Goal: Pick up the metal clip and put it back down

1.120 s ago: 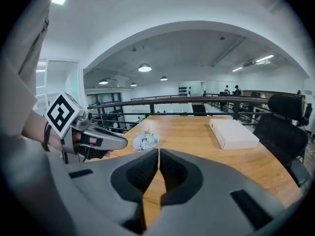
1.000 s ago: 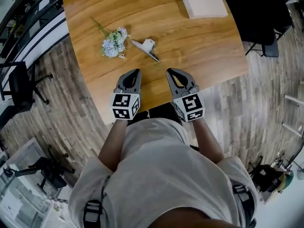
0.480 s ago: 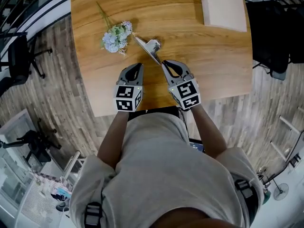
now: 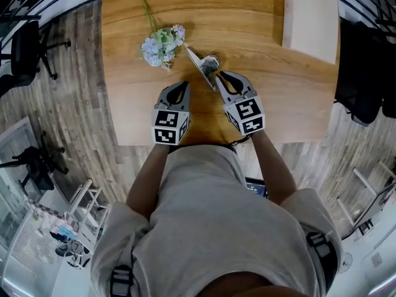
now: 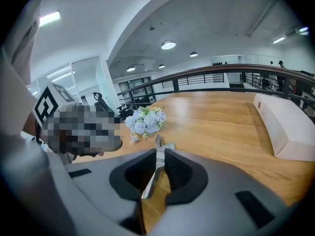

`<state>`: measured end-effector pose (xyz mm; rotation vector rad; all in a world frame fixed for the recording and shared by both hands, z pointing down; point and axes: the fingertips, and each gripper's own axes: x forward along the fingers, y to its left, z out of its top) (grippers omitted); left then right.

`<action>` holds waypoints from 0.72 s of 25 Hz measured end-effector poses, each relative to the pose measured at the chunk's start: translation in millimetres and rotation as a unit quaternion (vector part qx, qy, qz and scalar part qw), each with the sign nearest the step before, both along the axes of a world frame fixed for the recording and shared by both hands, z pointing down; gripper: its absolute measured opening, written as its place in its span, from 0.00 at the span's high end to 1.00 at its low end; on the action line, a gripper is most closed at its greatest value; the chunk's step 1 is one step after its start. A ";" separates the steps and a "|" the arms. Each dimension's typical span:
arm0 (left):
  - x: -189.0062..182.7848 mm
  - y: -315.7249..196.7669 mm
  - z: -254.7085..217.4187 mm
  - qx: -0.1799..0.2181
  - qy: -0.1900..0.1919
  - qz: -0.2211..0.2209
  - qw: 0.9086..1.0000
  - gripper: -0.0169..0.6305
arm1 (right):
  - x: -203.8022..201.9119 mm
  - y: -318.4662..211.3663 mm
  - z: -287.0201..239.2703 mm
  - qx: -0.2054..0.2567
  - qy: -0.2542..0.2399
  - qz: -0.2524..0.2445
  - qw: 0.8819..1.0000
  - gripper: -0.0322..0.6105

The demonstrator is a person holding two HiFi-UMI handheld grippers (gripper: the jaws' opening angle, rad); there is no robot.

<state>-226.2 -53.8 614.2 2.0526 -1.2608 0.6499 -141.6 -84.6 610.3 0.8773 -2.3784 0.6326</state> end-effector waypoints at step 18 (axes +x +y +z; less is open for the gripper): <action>-22.5 1.2 7.7 -0.017 0.018 -0.037 0.999 0.94 | -25.9 -32.9 40.6 -0.130 -0.075 0.004 0.989 0.67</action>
